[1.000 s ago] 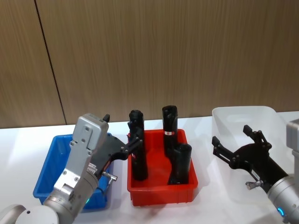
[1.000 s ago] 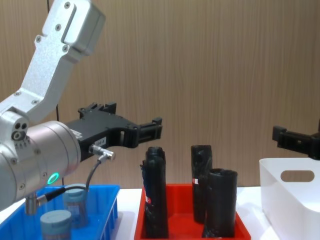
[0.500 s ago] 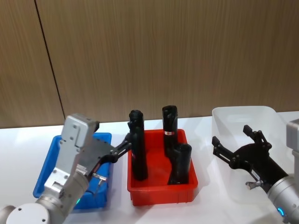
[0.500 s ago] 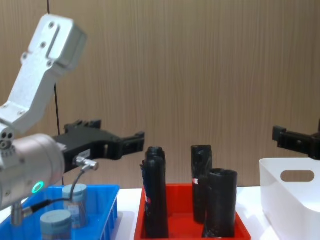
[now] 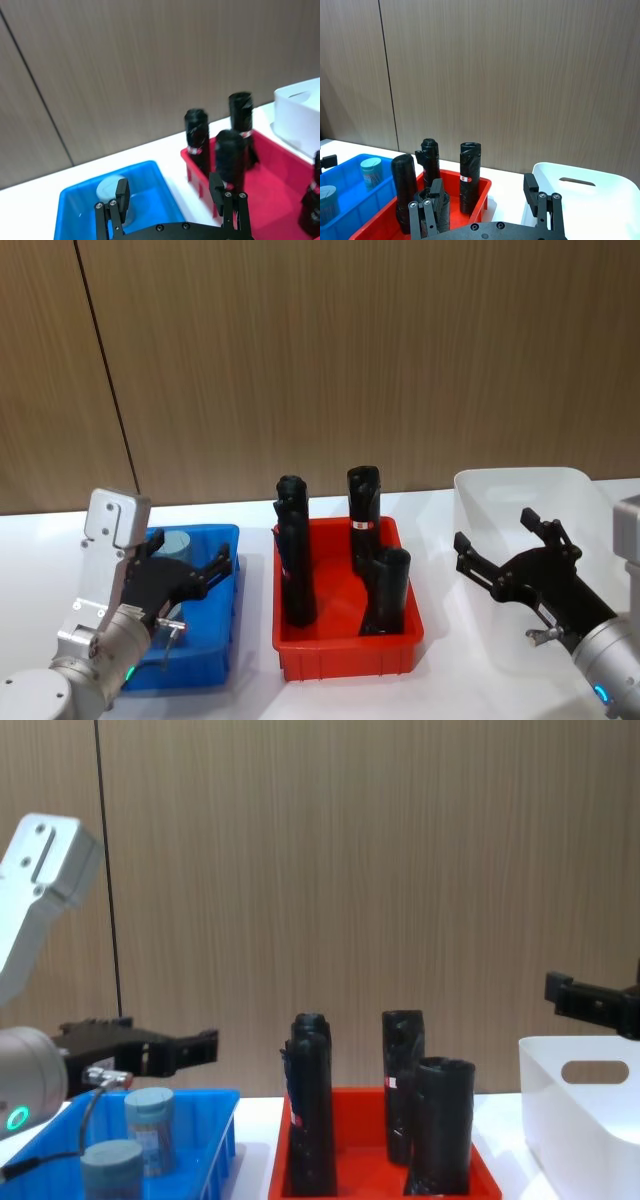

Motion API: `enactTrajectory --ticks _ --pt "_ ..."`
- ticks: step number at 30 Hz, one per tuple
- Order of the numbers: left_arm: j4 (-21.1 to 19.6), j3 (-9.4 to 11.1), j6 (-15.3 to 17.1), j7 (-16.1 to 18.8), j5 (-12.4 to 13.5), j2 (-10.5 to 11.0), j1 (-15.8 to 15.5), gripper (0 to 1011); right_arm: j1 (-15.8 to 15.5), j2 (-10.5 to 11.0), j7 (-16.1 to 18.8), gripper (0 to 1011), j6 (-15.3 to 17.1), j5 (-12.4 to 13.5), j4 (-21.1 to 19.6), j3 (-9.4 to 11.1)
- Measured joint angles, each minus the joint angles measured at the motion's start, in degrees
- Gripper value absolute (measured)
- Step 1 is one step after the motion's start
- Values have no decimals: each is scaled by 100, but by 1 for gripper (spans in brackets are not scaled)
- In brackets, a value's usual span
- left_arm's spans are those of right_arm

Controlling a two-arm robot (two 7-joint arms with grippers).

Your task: Pick the cotton swabs from the blue box and place them into the white box.

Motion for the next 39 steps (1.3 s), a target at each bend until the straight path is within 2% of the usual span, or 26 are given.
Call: enactTrajectory --ticks 3,4,5,15,25,33,39 --pt "55 -39 150 18 -57 11 -28 1004 0 0 0 1002 0 0 0 0" --pt "105 -74 302 31 -94 18 -61 1004 0 0 0 1002 0 0 0 0" --pt "105 -74 302 31 -94 18 -61 1004 0 0 0 1002 0 0 0 0" --pt "308 -190 1087 63 -158 9 -255 1004 0 0 0 1002 0 0 0 0" --pt "346 -268 1756 228 -258 -20 -358 1004 0 0 0 1001 0 0 0 0" --pt "326 -313 2068 294 -377 -20 -355 1004 0 0 0 1001 0 0 0 0" --pt "387 -328 2123 207 -430 -31 -352 1004 0 0 0 1002 0 0 0 0"
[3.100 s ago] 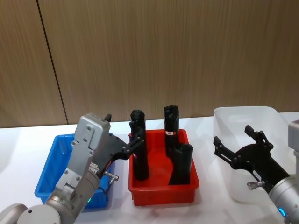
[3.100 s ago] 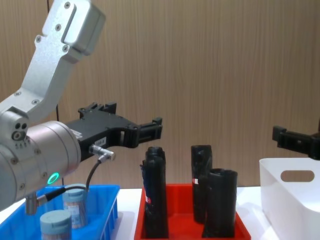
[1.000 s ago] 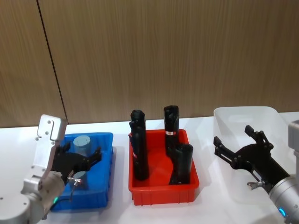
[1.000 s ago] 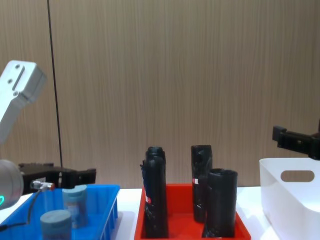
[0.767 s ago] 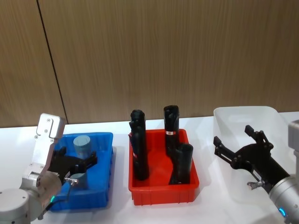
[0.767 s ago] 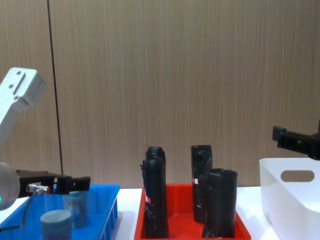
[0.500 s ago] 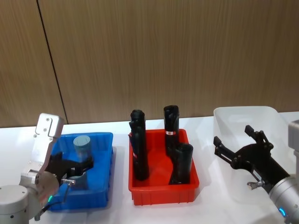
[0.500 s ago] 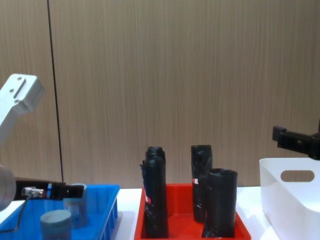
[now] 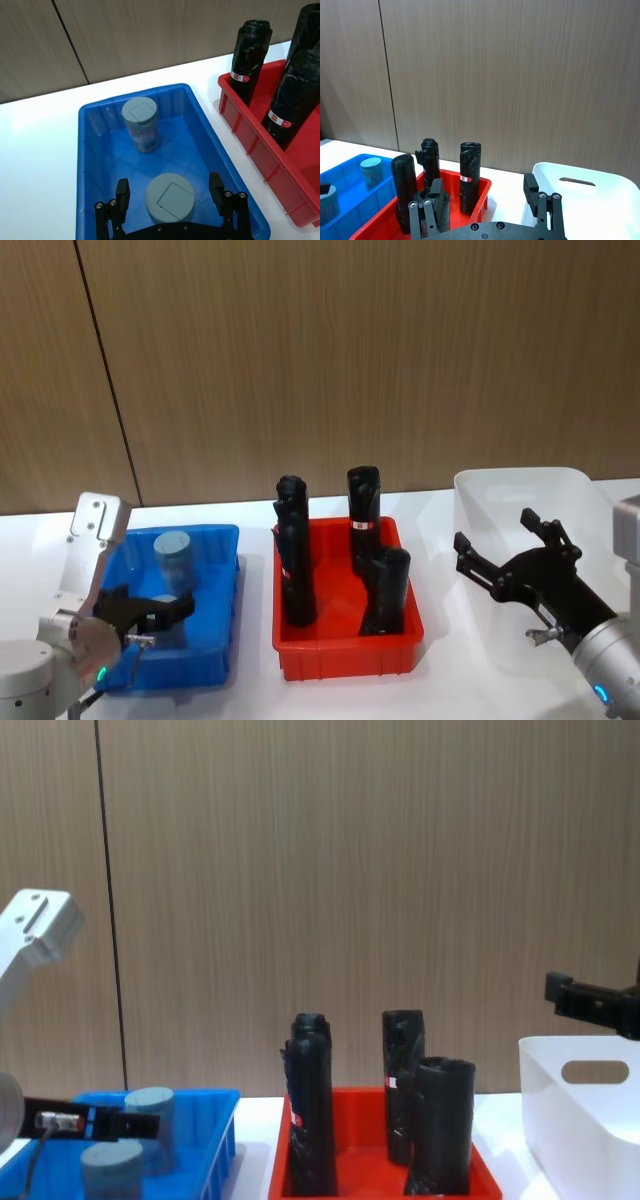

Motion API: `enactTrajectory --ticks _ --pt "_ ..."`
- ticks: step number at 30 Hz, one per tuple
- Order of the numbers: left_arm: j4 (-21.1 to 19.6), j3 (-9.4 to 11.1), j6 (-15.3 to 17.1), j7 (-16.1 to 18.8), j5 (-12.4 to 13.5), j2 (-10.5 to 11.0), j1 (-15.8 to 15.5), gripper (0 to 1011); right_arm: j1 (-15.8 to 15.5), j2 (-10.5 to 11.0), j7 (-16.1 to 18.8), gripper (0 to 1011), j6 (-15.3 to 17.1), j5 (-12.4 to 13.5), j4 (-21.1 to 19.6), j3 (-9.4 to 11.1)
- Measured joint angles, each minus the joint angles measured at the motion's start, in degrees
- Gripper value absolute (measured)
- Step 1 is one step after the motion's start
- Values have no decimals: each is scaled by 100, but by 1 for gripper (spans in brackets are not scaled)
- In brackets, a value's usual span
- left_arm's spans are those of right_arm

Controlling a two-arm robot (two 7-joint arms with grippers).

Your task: Pick the cotton swabs from the blue box and place them into the white box.

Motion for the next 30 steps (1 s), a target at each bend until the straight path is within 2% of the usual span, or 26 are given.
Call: enactTrajectory --ticks 13,30 --pt "431 28 -103 -382 41 -108 -136 1004 0 0 0 1001 0 0 0 0" --pt "859 63 -149 -578 275 -232 -342 1004 0 0 0 1001 0 0 0 0"
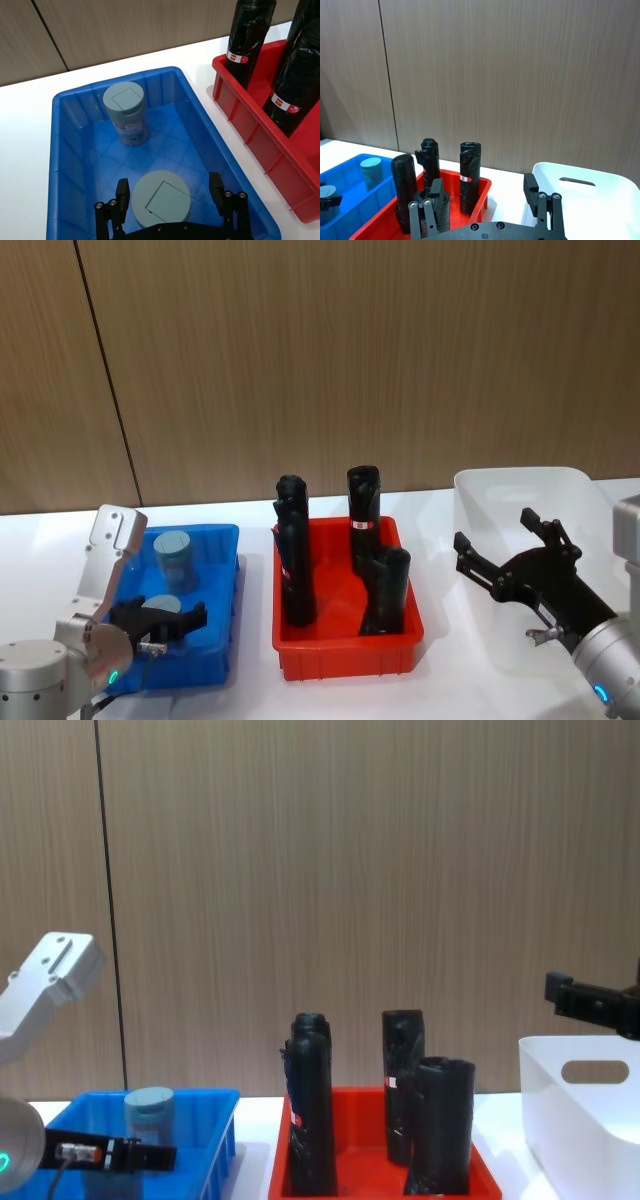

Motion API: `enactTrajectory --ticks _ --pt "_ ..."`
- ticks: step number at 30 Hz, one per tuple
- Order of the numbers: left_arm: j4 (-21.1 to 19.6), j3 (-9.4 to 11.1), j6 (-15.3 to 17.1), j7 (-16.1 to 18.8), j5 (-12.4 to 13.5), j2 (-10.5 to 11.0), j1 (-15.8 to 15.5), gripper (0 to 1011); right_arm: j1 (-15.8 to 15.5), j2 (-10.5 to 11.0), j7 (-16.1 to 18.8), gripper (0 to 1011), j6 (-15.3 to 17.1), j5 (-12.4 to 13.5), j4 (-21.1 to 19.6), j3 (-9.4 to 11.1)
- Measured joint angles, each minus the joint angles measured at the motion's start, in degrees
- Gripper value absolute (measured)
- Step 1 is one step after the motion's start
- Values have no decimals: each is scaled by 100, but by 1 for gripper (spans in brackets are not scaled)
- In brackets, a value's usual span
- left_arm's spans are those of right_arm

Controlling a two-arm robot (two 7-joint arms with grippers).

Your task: Pick the cotton swabs from the blue box and place them into the white box.

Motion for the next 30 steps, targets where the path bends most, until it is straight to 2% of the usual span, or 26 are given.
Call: enactTrajectory --ticks 13,17,19,22,26,30 --pt "220 20 0 -61 126 -66 -85 1004 0 0 0 1002 -1 0 0 0" --pt "252 21 19 -63 148 -77 -92 952 0 0 0 1002 0 0 0 0" --pt "265 21 30 -63 152 -82 -93 880 0 0 0 1001 0 0 0 0" --pt "271 21 32 -60 154 -85 -90 831 0 0 0 1001 0 0 0 0" --pt "270 17 31 -44 154 -86 -72 697 0 0 0 1001 0 0 0 0" --pt "243 13 12 -22 169 -82 -46 659 0 0 0 1001 0 0 -1 0"
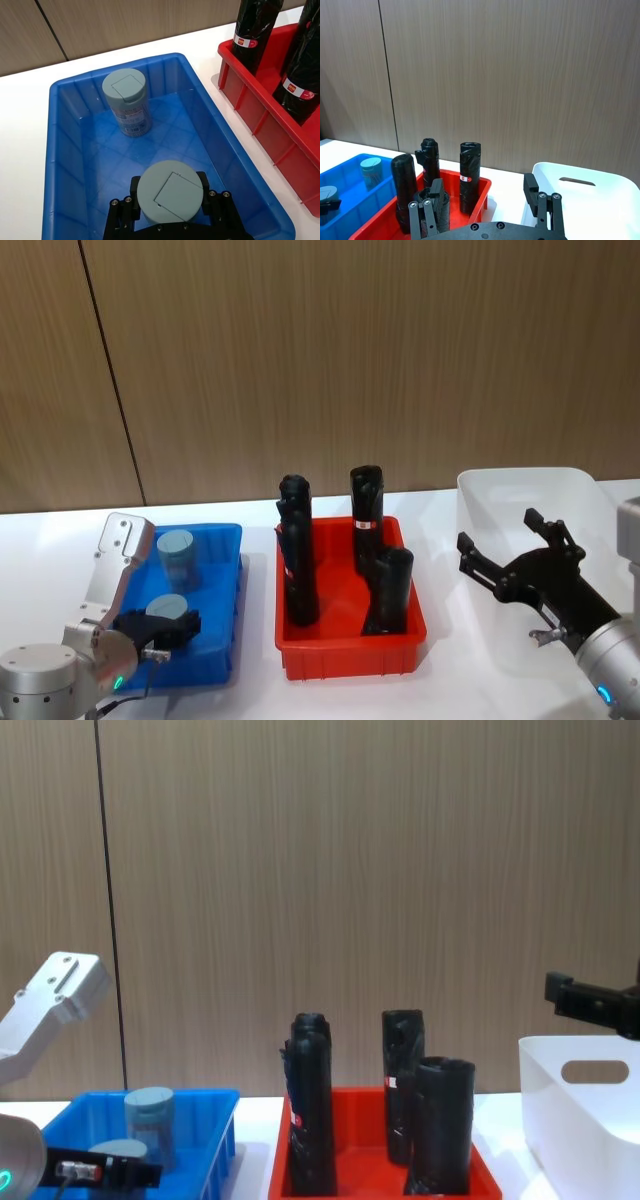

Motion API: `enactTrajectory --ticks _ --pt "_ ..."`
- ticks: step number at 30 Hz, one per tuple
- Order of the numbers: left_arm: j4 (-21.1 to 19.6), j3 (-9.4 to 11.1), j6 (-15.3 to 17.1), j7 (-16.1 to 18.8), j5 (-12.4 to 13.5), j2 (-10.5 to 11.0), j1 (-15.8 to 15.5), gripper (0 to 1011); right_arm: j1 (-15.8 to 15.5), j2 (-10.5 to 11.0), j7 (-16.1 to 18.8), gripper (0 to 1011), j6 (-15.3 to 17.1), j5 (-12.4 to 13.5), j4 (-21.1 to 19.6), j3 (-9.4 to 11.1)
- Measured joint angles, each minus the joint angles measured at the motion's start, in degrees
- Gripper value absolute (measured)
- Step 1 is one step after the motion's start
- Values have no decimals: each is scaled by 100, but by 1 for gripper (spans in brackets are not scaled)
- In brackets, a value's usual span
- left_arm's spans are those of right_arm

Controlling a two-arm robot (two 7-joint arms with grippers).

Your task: Pick the cotton swabs from the blue box and place them into the white box.

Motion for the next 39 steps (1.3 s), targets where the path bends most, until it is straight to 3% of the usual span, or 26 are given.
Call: enactTrajectory --ticks 10,20,29,39 --pt "-249 -17 -232 64 99 59 127 659 0 0 0 1002 0 0 0 0" --pt "-684 -53 -693 60 303 194 315 659 0 0 0 1001 0 0 0 0" --pt "-1092 -110 -1170 -283 484 361 448 659 0 0 0 1001 0 0 0 0" --pt "-1377 -202 -1590 -958 490 534 496 659 0 0 0 1002 0 0 0 0"
